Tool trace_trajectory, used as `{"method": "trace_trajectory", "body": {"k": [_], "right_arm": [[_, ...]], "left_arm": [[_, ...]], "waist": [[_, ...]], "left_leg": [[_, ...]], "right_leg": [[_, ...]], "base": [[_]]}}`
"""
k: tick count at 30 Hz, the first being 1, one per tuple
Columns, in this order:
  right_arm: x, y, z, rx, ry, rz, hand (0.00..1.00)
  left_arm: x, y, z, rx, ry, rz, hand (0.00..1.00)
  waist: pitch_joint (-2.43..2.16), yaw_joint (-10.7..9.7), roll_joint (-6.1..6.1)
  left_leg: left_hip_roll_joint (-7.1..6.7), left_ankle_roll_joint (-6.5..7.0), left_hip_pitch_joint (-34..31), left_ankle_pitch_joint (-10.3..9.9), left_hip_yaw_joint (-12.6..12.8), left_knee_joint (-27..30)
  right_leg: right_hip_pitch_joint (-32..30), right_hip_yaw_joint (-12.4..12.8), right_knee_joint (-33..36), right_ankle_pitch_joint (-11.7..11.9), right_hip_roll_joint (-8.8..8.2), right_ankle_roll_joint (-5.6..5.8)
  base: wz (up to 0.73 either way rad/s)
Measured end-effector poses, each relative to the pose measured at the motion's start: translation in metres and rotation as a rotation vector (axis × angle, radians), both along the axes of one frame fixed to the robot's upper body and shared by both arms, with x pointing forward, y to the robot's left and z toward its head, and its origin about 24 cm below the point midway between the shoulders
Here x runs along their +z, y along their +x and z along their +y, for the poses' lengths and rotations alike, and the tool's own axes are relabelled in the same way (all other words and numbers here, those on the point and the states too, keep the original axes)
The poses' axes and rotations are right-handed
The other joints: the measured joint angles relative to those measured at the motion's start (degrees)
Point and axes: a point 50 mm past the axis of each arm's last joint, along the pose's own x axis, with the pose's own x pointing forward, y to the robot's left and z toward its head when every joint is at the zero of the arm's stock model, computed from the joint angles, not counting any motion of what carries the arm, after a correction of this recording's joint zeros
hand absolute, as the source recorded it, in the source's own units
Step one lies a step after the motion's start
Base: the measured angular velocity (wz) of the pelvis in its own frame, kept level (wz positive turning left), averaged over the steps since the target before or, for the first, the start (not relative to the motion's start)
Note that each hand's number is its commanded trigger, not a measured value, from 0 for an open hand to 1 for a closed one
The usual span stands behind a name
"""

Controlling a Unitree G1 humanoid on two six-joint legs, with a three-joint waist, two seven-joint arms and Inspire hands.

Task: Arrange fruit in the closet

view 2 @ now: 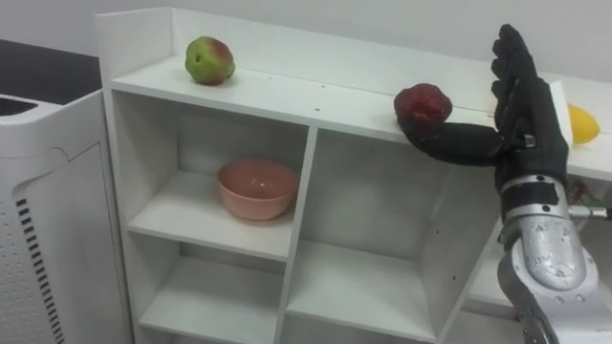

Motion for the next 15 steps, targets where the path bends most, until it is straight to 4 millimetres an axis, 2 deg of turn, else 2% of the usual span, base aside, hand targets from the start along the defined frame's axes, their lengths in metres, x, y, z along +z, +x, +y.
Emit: {"method": "trace_trajectory", "body": {"k": [6, 15], "right_arm": [[0.001, 0.004, 0.0, 0.014, -0.007, 0.013, 0.0], [-0.01, 0.013, 0.0, 0.034, -0.026, 0.078, 0.0]], "left_arm": [[0.001, 0.003, 0.001, -0.004, 0.003, -0.011, 0.0], [0.002, 0.004, 0.002, -0.007, 0.008, -0.014, 0.0]], "waist": [[0.36, -0.04, 0.55], [0.3, -0.2, 0.66]], "left_leg": [[0.03, 0.0, -0.08, 0.0, 0.08, 0.04], [0.03, 0.0, -0.34, 0.01, -0.07, 0.14]], "right_leg": [[-0.01, -0.01, -0.01, 0.0, 0.04, 0.0], [-0.22, 0.09, -0.02, 0.0, 0.04, 0.0]], "base": [[0.0], [0.0]]}}
